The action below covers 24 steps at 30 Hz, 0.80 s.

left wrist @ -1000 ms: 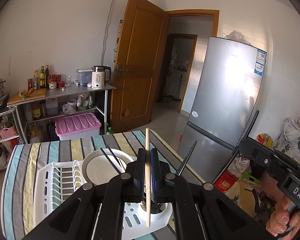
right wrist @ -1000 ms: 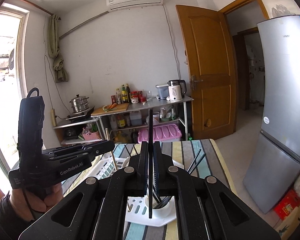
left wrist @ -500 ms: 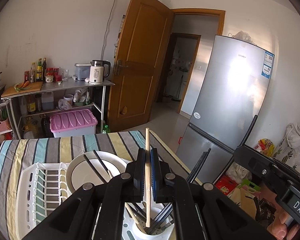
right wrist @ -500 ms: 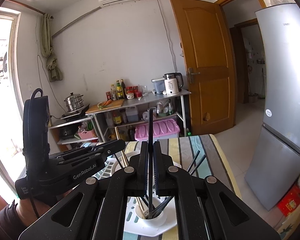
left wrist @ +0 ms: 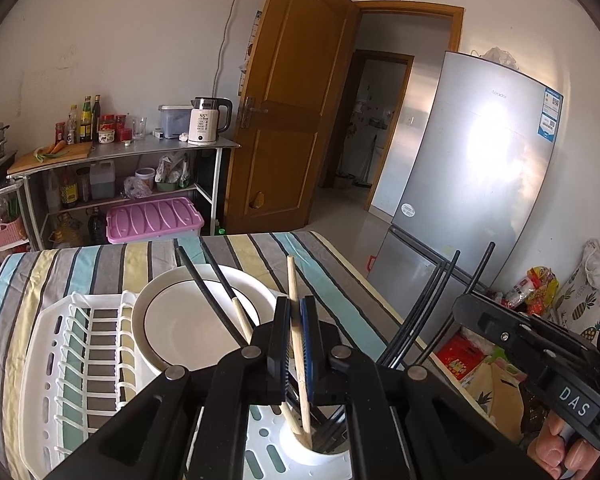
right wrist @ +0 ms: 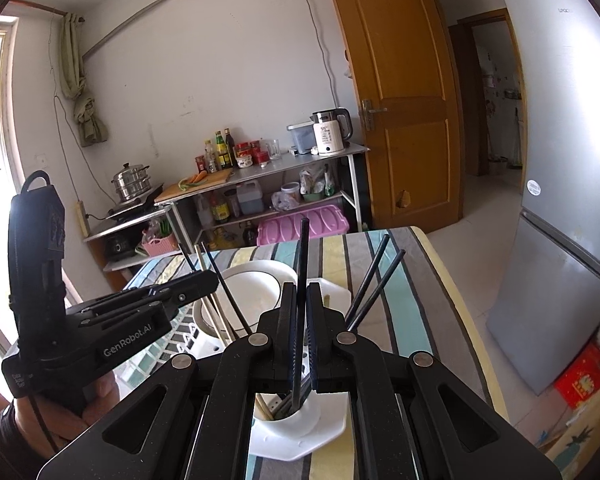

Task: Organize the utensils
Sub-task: 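Open both tools and pull them back from the cup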

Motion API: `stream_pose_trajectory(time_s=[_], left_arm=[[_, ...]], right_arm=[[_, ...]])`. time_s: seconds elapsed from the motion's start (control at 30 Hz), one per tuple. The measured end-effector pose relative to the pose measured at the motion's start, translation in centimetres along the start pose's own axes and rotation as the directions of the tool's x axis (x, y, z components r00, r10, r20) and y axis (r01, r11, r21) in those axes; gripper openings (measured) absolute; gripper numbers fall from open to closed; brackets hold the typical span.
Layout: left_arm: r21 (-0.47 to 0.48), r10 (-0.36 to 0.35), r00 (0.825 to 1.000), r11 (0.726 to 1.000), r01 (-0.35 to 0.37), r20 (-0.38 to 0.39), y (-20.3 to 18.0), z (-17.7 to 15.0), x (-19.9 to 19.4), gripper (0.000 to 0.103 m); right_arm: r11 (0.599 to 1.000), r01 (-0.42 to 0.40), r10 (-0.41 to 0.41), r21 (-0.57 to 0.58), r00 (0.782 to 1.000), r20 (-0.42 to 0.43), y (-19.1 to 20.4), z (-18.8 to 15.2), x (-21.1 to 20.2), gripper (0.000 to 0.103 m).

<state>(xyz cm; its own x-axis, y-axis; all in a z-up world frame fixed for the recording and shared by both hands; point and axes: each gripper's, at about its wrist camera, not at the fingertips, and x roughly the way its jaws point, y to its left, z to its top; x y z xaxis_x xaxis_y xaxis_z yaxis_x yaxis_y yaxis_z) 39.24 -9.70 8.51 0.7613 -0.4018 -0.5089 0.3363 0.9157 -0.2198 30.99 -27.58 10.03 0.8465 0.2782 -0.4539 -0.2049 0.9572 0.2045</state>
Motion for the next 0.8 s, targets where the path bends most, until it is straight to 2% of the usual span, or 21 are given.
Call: stream_pose_trajectory(time_s=[0.27,0.37,0.47,0.8], left_arm=[[-0.009,0.041,0.999,0.999,-0.041,-0.028,0.7,0.6,0.4,0.006],[-0.01,0.033,0.999,0.999,-0.034,-0.039,0.7,0.6,0.3,0.006],[-0.003,0.036,0.999,0.999,-0.036,-0.034,0.7,0.4,-0.2,0.007],[0.014,0.062,0.998,0.998,-0.062,0.004,0.3,-2.3,-5.2,0.007]], right_arm=[[1.0,0.014,-0.013,0.014,1.0,-0.021,-0.8,0.2,0.2,0.005],[1.0,0.021,-0.021,0.009,0.999,-0.024,-0.7,0.3,-0.2,0.005],[1.0,0.028,-0.028,-0.002,1.0,-0.014,-0.4,0.3,-0.8,0.013],[0.999,0.034,-0.033,-0.035,0.999,0.014,0.6,-1.6,-4.1,0.015]])
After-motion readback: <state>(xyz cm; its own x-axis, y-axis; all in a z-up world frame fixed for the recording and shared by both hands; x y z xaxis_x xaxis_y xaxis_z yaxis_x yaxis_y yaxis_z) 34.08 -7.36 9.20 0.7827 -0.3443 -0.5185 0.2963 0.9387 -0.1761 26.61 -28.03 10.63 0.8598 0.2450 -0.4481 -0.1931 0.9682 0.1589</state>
